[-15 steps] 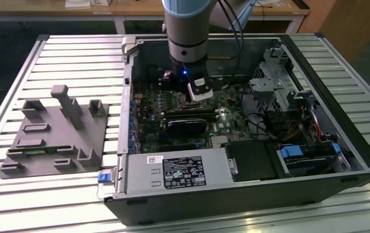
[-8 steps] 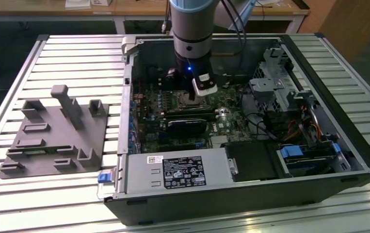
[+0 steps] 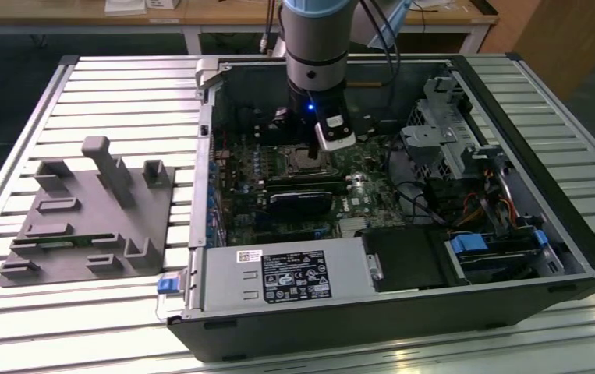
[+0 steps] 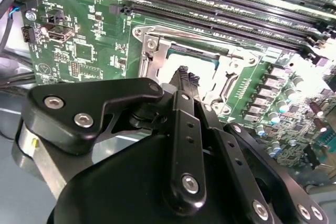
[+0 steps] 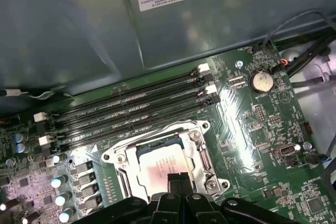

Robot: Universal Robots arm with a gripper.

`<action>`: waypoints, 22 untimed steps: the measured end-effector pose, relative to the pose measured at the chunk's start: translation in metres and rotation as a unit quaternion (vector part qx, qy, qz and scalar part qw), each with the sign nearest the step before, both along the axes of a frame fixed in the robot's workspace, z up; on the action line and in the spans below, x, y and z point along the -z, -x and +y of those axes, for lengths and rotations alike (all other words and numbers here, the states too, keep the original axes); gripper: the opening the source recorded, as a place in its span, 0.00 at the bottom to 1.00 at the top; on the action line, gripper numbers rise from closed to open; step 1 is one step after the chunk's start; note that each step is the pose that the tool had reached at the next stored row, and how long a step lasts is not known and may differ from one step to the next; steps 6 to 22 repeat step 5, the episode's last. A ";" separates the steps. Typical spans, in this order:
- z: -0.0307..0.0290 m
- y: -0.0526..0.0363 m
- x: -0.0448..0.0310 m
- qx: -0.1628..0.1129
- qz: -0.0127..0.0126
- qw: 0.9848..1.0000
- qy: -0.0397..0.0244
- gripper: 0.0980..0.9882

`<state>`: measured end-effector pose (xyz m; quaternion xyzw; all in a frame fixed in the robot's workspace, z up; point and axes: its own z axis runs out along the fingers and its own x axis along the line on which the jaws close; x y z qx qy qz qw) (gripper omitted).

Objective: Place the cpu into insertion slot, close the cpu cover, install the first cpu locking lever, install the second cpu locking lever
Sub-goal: 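Install the second cpu locking lever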

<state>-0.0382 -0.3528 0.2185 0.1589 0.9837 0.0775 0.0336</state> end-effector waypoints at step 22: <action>0.0000 -0.0004 0.0000 0.000 0.000 1.000 0.000 0.01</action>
